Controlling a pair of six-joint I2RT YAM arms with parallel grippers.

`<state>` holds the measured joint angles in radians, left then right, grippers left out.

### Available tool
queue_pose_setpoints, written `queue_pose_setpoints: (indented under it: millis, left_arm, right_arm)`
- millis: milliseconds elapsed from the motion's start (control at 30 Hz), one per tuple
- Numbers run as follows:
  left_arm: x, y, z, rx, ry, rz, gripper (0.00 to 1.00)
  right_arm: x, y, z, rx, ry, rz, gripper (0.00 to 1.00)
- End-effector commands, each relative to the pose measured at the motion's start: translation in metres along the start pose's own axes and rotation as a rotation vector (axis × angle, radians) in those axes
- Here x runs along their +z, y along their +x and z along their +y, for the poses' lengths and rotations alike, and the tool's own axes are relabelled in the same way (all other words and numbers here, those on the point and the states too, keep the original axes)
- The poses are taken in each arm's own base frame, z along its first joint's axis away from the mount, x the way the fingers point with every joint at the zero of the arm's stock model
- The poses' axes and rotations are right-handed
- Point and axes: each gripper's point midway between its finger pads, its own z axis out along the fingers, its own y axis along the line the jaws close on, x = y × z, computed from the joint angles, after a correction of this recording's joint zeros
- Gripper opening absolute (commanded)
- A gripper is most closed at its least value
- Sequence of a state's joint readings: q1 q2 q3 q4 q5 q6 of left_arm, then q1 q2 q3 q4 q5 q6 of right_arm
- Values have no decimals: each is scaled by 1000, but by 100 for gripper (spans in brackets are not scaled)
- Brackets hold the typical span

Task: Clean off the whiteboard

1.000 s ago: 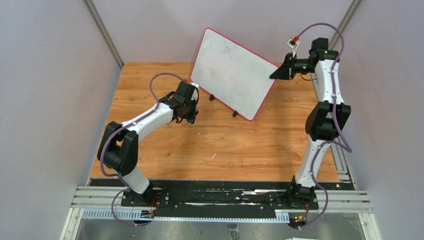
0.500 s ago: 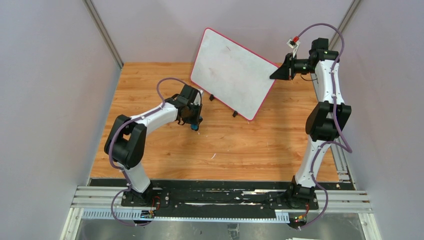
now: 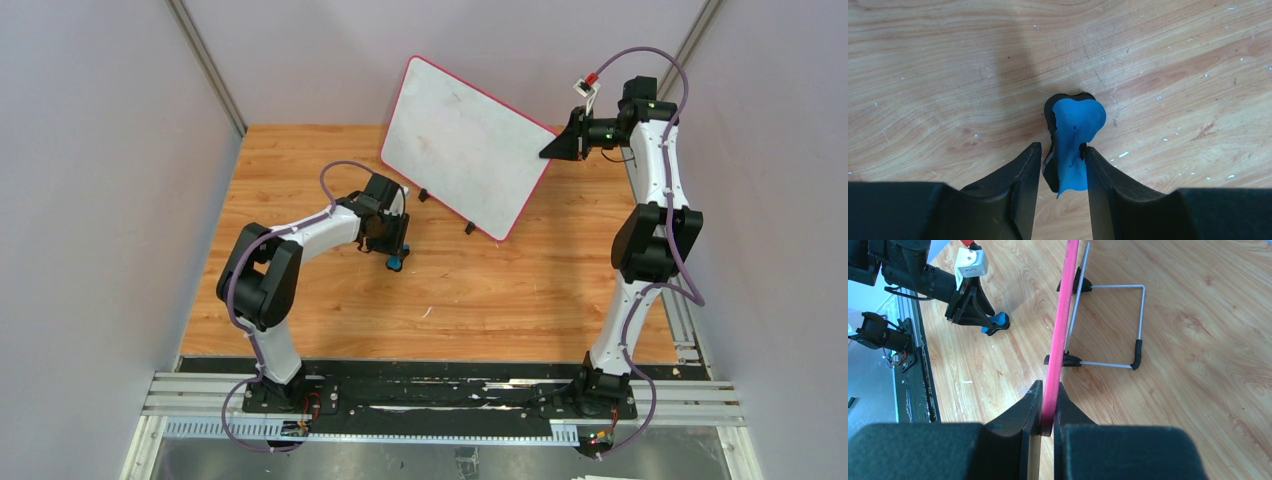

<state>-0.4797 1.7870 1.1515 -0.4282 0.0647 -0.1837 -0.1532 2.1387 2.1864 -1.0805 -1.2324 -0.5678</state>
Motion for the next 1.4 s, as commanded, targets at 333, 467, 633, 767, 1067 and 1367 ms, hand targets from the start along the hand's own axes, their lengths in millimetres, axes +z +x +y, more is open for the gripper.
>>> queue_pose_setpoints:
  millis: [333, 467, 633, 767, 1067, 1367]
  left_arm:
    - [-18, -7, 3, -13, -10, -63, 43]
    - [-24, -9, 3, -11, -15, -79, 43]
    - [-30, -9, 4, -14, -17, -96, 43]
    - [-40, -12, 4, -19, -18, -122, 43]
    - [-64, -20, 1, -21, -10, -192, 43]
    - [-93, -28, 5, -34, -23, -306, 44]
  right_arm:
    - [14, 15, 16, 26, -36, 54, 12]
    - [14, 13, 16, 31, -35, 52, 25]
    - [12, 12, 17, 29, -25, 56, 42]
    - [10, 12, 18, 27, -13, 61, 48]
    - [-13, 15, 11, 38, 58, 56, 53]
    - [-70, 22, 22, 47, 129, 9, 54]
